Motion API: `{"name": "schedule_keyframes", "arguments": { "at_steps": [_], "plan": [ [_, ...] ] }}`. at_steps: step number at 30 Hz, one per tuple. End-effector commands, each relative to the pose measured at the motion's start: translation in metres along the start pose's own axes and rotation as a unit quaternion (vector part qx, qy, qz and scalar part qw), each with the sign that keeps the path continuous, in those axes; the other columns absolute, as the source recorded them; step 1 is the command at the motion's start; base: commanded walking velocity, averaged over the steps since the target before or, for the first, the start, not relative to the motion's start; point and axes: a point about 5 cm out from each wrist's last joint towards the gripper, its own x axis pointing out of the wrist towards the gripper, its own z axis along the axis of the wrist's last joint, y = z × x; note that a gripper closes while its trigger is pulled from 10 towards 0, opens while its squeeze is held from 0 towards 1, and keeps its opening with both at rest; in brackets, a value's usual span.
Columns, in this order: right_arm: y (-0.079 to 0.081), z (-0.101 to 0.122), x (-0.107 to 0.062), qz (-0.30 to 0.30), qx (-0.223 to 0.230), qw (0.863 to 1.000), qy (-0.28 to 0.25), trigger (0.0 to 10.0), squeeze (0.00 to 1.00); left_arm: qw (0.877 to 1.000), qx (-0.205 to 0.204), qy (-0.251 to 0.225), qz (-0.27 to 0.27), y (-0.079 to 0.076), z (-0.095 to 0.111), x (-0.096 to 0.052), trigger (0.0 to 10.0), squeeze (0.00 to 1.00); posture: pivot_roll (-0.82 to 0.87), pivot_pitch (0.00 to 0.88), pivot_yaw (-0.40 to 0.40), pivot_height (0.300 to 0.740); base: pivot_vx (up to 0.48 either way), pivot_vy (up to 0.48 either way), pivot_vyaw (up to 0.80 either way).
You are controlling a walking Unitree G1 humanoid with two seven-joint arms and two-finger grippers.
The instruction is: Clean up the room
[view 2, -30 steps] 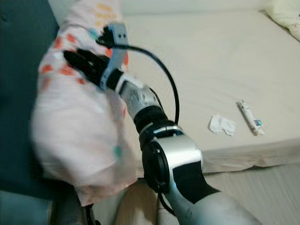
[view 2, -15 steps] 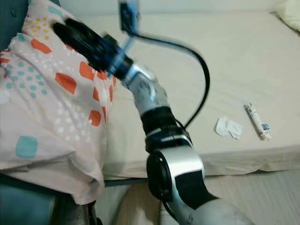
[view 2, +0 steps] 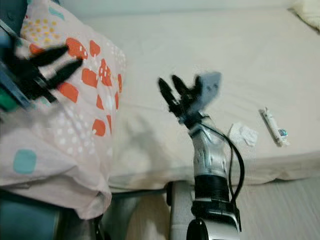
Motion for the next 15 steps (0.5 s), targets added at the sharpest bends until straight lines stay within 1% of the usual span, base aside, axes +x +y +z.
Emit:
{"name": "schedule_keyframes", "arguments": {
  "at_steps": [1,2,3,4,5,6,7,8,9,11,12,13,14,15],
  "plan": [
    [0.000,0.003,-0.006,-0.011,-0.019,1.000,0.000,10.0,0.00,0.998,0.023,0.033,0.051,0.002,-0.019,0.000,10.0,0.00,-0.08,0.107,0.094,0.575,0.000,0.000,0.00],
    [-0.001,0.001,-0.010,-0.018,-0.019,1.000,0.005,10.0,0.00,0.994,0.033,0.048,0.089,0.008,-0.030,-0.001,10.0,0.00,-0.09,0.104,0.098,0.575,0.000,0.000,0.00],
    [-0.001,0.001,-0.010,-0.018,-0.019,1.000,0.005,10.0,0.00,0.994,0.033,0.048,0.089,0.008,-0.030,-0.001,10.0,0.00,-0.09,0.104,0.098,0.575,0.000,0.000,0.00],
    [-0.002,-0.001,-0.016,-0.024,-0.020,0.999,0.014,10.0,0.00,0.984,0.037,0.064,0.163,0.029,-0.044,-0.008,10.0,0.00,-0.09,0.101,0.100,0.575,0.000,0.000,0.00],
    [-0.002,-0.001,-0.016,-0.024,-0.020,0.999,0.014,10.0,0.00,0.984,0.037,0.064,0.163,0.029,-0.044,-0.008,10.0,0.00,-0.09,0.101,0.100,0.575,0.000,0.000,0.00],
    [-0.001,-0.002,-0.019,-0.030,-0.021,0.999,0.018,10.0,0.00,0.982,0.043,0.065,0.172,0.036,-0.047,-0.015,10.0,0.00,-0.09,0.100,0.100,0.575,0.000,0.000,0.00],
    [0.000,-0.002,-0.020,-0.033,-0.023,0.999,0.021,10.0,0.00,0.982,0.048,0.065,0.173,0.039,-0.048,-0.019,10.0,0.00,-0.09,0.100,0.100,0.575,0.000,0.000,0.00],
    [0.000,-0.002,-0.020,-0.033,-0.023,0.999,0.021,10.0,0.00,0.982,0.048,0.065,0.173,0.039,-0.048,-0.019,10.0,0.00,-0.09,0.100,0.100,0.575,0.000,0.000,0.00],
    [0.001,-0.003,-0.022,-0.034,-0.023,0.999,0.024,10.0,0.00,0.982,0.060,0.072,0.163,0.041,-0.052,-0.025,10.0,0.00,-0.09,0.100,0.100,0.575,0.000,0.000,0.00],
    [0.004,-0.007,-0.021,-0.033,-0.020,0.999,0.029,10.0,0.00,0.972,0.119,0.117,0.165,0.040,-0.071,-0.039,10.0,0.00,-0.08,0.101,0.098,0.575,0.000,0.000,0.00],
    [0.004,-0.007,-0.021,-0.033,-0.020,0.999,0.029,10.0,0.00,0.972,0.119,0.117,0.165,0.040,-0.071,-0.039,10.0,0.00,-0.08,0.101,0.098,0.575,0.000,0.000,0.00],
    [0.006,-0.008,-0.020,-0.032,-0.018,0.999,0.031,10.0,0.00,0.965,0.135,0.137,0.180,0.042,-0.080,-0.044,10.0,0.00,-0.07,0.100,0.095,0.575,0.000,0.000,0.00],
    [0.008,-0.009,-0.020,-0.031,-0.017,0.999,0.033,10.0,0.00,0.956,0.138,0.152,0.207,0.044,-0.087,-0.049,10.0,0.00,-0.07,0.099,0.092,0.575,0.000,0.000,0.00],
    [0.008,-0.009,-0.020,-0.031,-0.017,0.999,0.033,10.0,0.00,0.956,0.138,0.152,0.207,0.044,-0.087,-0.049,10.0,0.00,-0.07,0.099,0.092,0.575,0.000,0.000,0.00]
  ]
}}
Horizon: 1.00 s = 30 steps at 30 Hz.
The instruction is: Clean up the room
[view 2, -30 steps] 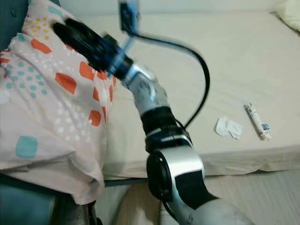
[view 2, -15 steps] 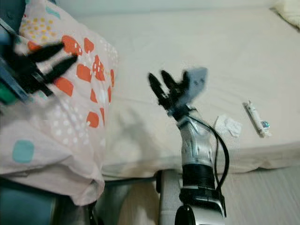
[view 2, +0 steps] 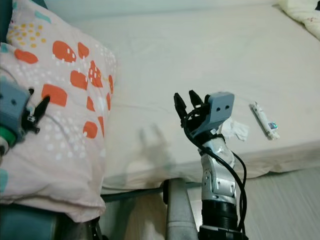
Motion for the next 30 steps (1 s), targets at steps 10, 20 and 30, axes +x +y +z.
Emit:
{"name": "schedule_keyframes", "arguments": {
  "at_steps": [10,20,30],
  "plan": [
    [0.007,-0.008,-0.005,0.003,0.009,1.000,0.025,10.0,0.00,0.959,-0.195,0.207,0.005,-0.029,-0.102,-0.032,10.0,0.00,-0.07,0.092,0.079,0.575,0.000,0.000,0.00],
    [0.009,-0.007,-0.003,0.003,0.016,1.000,0.026,10.0,0.00,0.867,-0.411,0.270,-0.072,-0.098,-0.111,-0.057,10.0,0.00,-0.08,0.088,0.076,0.575,0.000,0.000,0.00],
    [0.012,-0.006,0.002,0.015,0.013,1.000,0.025,10.0,0.00,0.920,-0.382,0.030,0.087,-0.001,-0.030,0.024,10.0,0.00,-0.07,0.080,0.069,0.575,0.000,0.000,0.00]
  ]
}}
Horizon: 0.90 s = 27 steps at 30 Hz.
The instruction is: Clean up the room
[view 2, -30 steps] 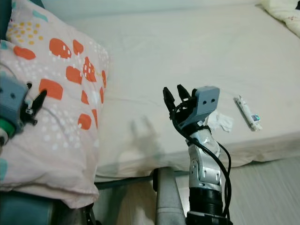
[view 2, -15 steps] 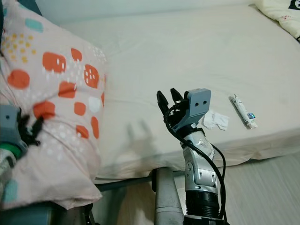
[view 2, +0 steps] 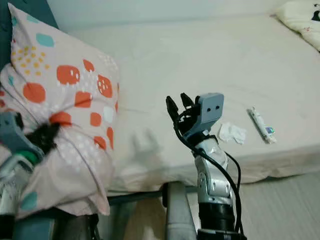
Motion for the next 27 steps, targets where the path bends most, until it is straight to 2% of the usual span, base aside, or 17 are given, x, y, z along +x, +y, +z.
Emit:
{"name": "schedule_keyframes", "arguments": {
  "at_steps": [1,3,5,7,9,11,12,15,16,17,19,20,22,23,25,26,27],
  "plan": [
    [0.004,-0.004,0.001,0.005,0.006,1.000,0.006,10.0,0.00,0.999,0.012,-0.028,0.022,0.009,0.013,-0.001,10.0,0.00,-0.07,0.080,0.069,0.575,0.000,0.000,0.00],
    [0.006,-0.004,0.001,0.008,0.006,1.000,0.007,10.0,0.00,0.999,0.028,-0.046,0.004,0.000,0.026,0.004,10.0,0.00,-0.08,0.078,0.076,0.575,0.000,0.000,0.00],
    [0.007,-0.004,0.001,0.008,0.006,1.000,0.006,10.0,0.00,0.998,0.035,-0.051,-0.004,-0.003,0.030,0.005,10.0,0.00,-0.08,0.077,0.077,0.575,0.000,0.000,0.00],
    [0.007,-0.003,0.000,0.009,0.006,1.000,0.006,10.0,0.00,0.995,0.074,-0.066,-0.028,-0.009,0.039,0.004,10.0,0.00,-0.09,0.078,0.079,0.575,0.000,0.000,0.00],
    [0.006,-0.003,-0.003,0.006,0.005,1.000,0.006,10.0,0.00,0.990,0.101,-0.075,-0.070,-0.014,0.048,-0.003,10.0,0.00,-0.09,0.081,0.087,0.575,0.000,0.000,0.00],
    [0.006,-0.003,-0.003,0.006,0.005,1.000,0.006,10.0,0.00,0.990,0.101,-0.075,-0.070,-0.014,0.048,-0.003,10.0,0.00,-0.09,0.081,0.087,0.575,0.000,0.000,0.00],
    [0.005,-0.002,-0.004,0.005,0.004,1.000,0.006,10.0,0.00,0.987,0.106,-0.079,-0.087,-0.016,0.052,-0.007,10.0,0.00,-0.09,0.081,0.087,0.575,0.000,0.000,0.00],
    [0.003,-0.001,-0.007,0.005,0.003,1.000,0.006,10.0,0.00,0.971,0.126,-0.083,-0.183,-0.032,0.069,-0.024,10.0,0.00,-0.08,0.084,0.083,0.575,0.000,0.000,0.00],
    [0.003,-0.001,-0.007,0.005,0.003,1.000,0.006,10.0,0.00,0.971,0.126,-0.083,-0.183,-0.032,0.069,-0.024,10.0,0.00,-0.08,0.084,0.083,0.575,0.000,0.000,0.00],
    [0.006,0.002,-0.006,0.010,0.005,1.000,0.003,10.0,0.00,0.950,0.144,-0.080,-0.264,-0.043,0.084,-0.042,10.0,0.00,-0.07,0.080,0.080,0.575,0.000,0.000,0.00],
    [0.010,0.003,-0.005,0.017,0.006,1.000,-0.001,10.0,0.00,0.926,0.160,-0.063,-0.337,-0.051,0.090,-0.060,10.0,0.00,-0.06,0.079,0.079,0.575,0.000,0.000,0.00],
    [0.010,0.003,-0.005,0.017,0.006,1.000,-0.001,10.0,0.00,0.926,0.160,-0.063,-0.337,-0.051,0.090,-0.060,10.0,0.00,-0.06,0.079,0.079,0.575,0.000,0.000,0.00],
    [0.011,0.004,-0.004,0.018,0.005,1.000,-0.005,10.0,0.00,0.909,0.159,-0.052,-0.382,-0.058,0.091,-0.073,10.0,0.00,-0.05,0.075,0.074,0.575,0.000,0.000,0.00],
    [0.011,0.004,-0.003,0.018,0.005,1.000,-0.007,10.0,0.00,0.909,0.144,-0.062,-0.387,-0.063,0.094,-0.074,10.0,0.00,-0.05,0.075,0.074,0.575,0.000,0.000,0.00],
    [0.011,0.004,-0.003,0.018,0.005,1.000,-0.007,10.0,0.00,0.909,0.144,-0.062,-0.387,-0.063,0.094,-0.074,10.0,0.00,-0.05,0.075,0.074,0.575,0.000,0.000,0.00],
    [0.012,0.005,-0.002,0.016,0.003,1.000,-0.010,10.0,0.00,0.919,0.117,-0.082,-0.368,-0.070,0.097,-0.071,10.0,0.00,-0.05,0.075,0.074,0.575,0.000,0.000,0.00],
    [0.012,0.005,0.000,0.013,-0.001,1.000,-0.011,10.0,0.00,0.940,0.099,-0.110,-0.309,-0.076,0.097,-0.059,10.0,0.00,-0.05,0.070,0.071,0.575,0.000,0.000,0.00]
  ]
}}
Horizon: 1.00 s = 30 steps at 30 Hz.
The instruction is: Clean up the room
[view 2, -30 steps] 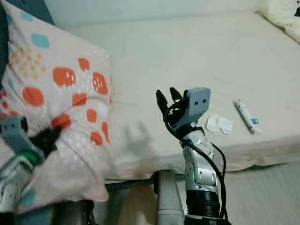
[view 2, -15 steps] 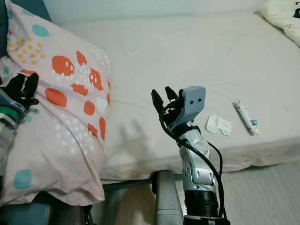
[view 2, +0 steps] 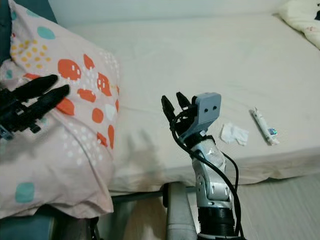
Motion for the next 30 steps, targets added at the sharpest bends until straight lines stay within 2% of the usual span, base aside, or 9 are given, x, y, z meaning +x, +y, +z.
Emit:
{"name": "schedule_keyframes", "arguments": {
  "at_steps": [1,2,3,4,5,8,13,23,30],
  "plan": [
    [0.003,-0.001,0.002,0.000,0.000,1.000,-0.004,10.0,0.00,0.998,-0.004,-0.013,0.056,0.001,-0.002,0.009,10.0,0.00,-0.05,0.070,0.071,0.575,0.000,0.000,0.00],
    [0.002,0.000,0.004,-0.003,-0.008,1.000,-0.007,10.0,0.00,0.990,0.003,-0.015,0.142,0.006,-0.010,0.022,10.0,0.00,-0.05,0.066,0.070,0.575,0.000,0.000,0.00],
    [0.002,0.000,0.004,-0.003,-0.008,1.000,-0.007,10.0,0.00,0.990,0.003,-0.015,0.142,0.006,-0.010,0.022,10.0,0.00,-0.05,0.066,0.070,0.575,0.000,0.000,0.00],
    [0.003,-0.001,0.005,-0.016,-0.010,1.000,-0.010,10.0,0.00,0.963,0.063,0.025,0.261,0.005,-0.039,0.036,10.0,0.00,-0.06,0.057,0.068,0.585,0.000,0.000,0.00],
    [0.003,-0.001,0.005,-0.020,-0.009,1.000,-0.010,10.0,0.00,0.956,0.082,0.038,0.278,0.003,-0.047,0.037,10.0,0.00,-0.06,0.057,0.068,0.590,0.000,0.000,0.00],
    [0.003,-0.003,0.004,-0.024,-0.008,1.000,-0.008,10.0,0.00,0.957,0.074,0.052,0.274,-0.004,-0.058,0.039,10.0,0.00,-0.06,0.052,0.068,0.595,0.000,0.000,0.00],
    [0.005,-0.014,-0.004,-0.038,0.002,0.999,0.009,10.0,0.00,0.969,-0.050,0.124,0.208,-0.032,-0.102,0.035,10.0,0.00,-0.09,0.045,0.074,0.614,0.000,0.000,0.00],
    [0.006,-0.020,-0.009,-0.045,0.002,0.999,0.018,10.0,0.00,0.966,-0.041,0.134,0.216,-0.037,-0.116,0.039,10.0,0.00,-0.10,0.041,0.079,0.639,0.000,0.000,0.00],
    [0.003,-0.021,-0.009,-0.049,-0.004,0.999,0.018,10.0,0.00,0.964,-0.096,0.133,0.209,-0.050,-0.121,0.049,10.0,0.00,-0.10,0.037,0.077,0.664,0.000,0.000,0.00]
  ]
}}
